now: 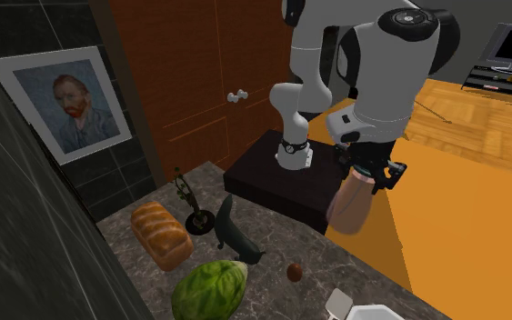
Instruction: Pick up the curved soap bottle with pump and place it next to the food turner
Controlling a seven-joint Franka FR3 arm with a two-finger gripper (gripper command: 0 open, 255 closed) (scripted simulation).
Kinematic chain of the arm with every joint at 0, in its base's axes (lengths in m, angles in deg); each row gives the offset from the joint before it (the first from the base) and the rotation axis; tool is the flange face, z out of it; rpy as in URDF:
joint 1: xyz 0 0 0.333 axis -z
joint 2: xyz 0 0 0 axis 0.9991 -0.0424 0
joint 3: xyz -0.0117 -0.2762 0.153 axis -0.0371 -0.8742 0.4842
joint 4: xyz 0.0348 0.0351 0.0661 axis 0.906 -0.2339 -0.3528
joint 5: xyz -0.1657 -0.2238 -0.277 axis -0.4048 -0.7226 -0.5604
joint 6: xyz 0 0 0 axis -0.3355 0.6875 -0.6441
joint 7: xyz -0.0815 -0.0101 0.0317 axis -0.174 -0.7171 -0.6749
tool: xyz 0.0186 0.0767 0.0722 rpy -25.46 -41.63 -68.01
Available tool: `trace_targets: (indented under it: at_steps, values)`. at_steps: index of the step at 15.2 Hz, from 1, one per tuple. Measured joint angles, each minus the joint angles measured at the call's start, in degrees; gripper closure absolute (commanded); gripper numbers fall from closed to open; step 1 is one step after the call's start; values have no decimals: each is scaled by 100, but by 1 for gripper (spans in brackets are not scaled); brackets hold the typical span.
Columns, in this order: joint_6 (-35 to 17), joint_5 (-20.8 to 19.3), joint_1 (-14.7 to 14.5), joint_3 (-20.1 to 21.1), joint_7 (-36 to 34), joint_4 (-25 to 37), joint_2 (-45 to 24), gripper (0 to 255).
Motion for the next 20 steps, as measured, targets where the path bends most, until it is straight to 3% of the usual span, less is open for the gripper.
trace_targets:
  at_steps: [20]
  values:
    - [-1482, -88, -54, 44, 85, -985, -520, 255]
